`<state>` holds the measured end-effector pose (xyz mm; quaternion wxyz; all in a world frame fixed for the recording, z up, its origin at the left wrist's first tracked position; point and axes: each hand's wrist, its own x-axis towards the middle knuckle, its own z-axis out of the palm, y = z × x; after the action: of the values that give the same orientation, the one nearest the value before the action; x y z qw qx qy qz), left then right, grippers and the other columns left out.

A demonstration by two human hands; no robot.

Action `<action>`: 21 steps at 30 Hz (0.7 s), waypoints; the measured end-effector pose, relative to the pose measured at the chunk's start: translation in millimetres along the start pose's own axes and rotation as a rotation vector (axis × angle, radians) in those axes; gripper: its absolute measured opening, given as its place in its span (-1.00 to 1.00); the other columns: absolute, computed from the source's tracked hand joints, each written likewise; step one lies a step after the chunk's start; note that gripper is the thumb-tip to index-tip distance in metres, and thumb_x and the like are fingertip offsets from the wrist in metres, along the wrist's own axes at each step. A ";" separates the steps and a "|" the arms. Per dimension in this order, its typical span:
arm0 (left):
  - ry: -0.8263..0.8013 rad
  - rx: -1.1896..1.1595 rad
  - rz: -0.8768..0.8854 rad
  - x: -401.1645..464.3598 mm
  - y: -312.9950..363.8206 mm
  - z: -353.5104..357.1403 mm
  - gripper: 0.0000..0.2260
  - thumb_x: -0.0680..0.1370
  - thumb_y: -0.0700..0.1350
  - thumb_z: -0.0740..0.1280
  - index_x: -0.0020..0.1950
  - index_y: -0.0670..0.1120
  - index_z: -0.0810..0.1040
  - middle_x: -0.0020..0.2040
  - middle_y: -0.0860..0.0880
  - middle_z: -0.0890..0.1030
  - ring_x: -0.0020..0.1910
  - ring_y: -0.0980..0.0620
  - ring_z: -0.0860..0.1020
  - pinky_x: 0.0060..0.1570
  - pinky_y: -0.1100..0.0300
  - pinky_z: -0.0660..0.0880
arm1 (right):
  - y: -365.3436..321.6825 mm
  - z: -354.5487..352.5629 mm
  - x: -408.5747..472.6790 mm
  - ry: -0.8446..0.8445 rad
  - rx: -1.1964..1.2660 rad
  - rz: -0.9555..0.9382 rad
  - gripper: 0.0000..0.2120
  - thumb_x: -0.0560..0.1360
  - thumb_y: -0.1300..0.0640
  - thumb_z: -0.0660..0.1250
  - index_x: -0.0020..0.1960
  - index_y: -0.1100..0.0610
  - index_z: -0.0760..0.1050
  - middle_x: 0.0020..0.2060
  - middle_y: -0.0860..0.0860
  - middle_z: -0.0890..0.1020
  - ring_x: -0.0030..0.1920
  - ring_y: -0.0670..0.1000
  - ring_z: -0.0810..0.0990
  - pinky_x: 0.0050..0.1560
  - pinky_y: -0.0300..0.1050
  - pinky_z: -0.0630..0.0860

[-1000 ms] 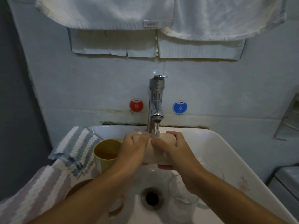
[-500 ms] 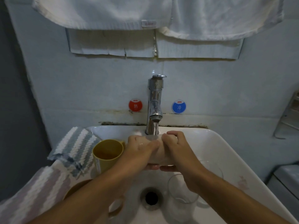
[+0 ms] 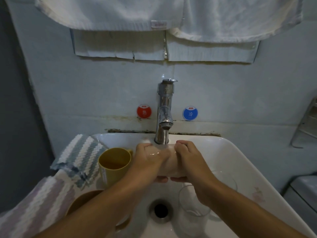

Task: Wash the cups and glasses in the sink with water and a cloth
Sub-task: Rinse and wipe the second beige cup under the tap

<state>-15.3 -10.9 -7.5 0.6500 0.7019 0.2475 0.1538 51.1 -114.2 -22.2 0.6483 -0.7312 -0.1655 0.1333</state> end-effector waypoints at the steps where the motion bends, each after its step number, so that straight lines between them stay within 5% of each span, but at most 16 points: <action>1: -0.016 -0.024 0.001 -0.8 0.5 -1.3 -0.63 0.57 0.02 0.35 0.32 0.04 0.33 0.20 -0.10 0.40 0.06 -0.14 0.54 -0.14 -0.05 0.67 | -1.5 0.3 -1.7 -0.018 0.018 0.006 -0.80 0.63 -0.05 0.19 0.24 -0.07 0.33 0.01 -0.10 0.43 -0.03 -0.01 0.51 -0.23 -0.16 0.64; 5: -0.014 -0.062 0.020 -1.4 -0.4 -10.0 -0.76 0.65 0.02 0.20 0.29 0.01 0.41 0.08 -0.11 0.44 0.00 -0.13 0.57 -0.21 0.00 0.67 | -3.9 3.1 -5.2 -0.052 0.010 0.018 -0.59 0.50 -0.07 0.39 0.26 -0.05 0.33 0.10 -0.04 0.46 0.05 0.02 0.53 -0.11 -0.10 0.67; 11: 0.058 -0.036 0.011 -0.8 -0.8 -3.5 -0.54 0.51 0.08 0.40 0.31 -0.04 0.34 -0.01 -0.03 0.46 -0.13 -0.03 0.58 -0.29 0.14 0.65 | -3.2 3.0 0.7 0.057 0.013 -0.003 -0.86 0.66 -0.01 0.15 0.20 -0.06 0.37 -0.02 -0.11 0.44 -0.07 0.01 0.51 -0.30 -0.19 0.63; 18: 0.082 -0.108 -0.082 2.5 1.2 -6.4 -0.71 0.64 0.07 0.21 0.25 -0.09 0.37 0.02 -0.17 0.47 -0.10 -0.18 0.60 -0.18 -0.02 0.66 | -2.9 3.3 -2.6 -0.017 0.003 0.007 -0.61 0.54 -0.02 0.36 0.30 -0.03 0.32 0.12 -0.03 0.44 0.05 0.04 0.52 -0.12 -0.10 0.67; 21: 0.062 -0.104 -0.073 1.1 1.9 -5.7 -0.71 0.63 0.04 0.23 0.25 -0.10 0.38 -0.01 -0.13 0.46 -0.10 -0.15 0.59 -0.21 -0.01 0.66 | -2.5 3.4 -1.6 0.016 0.014 0.017 -0.70 0.59 0.00 0.28 0.28 -0.02 0.33 0.05 -0.06 0.43 0.00 0.02 0.52 -0.20 -0.12 0.66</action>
<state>-17.2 -5.6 -5.2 0.6828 0.6525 0.2846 0.1644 48.1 -111.5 -20.2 0.6534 -0.7291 -0.1530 0.1341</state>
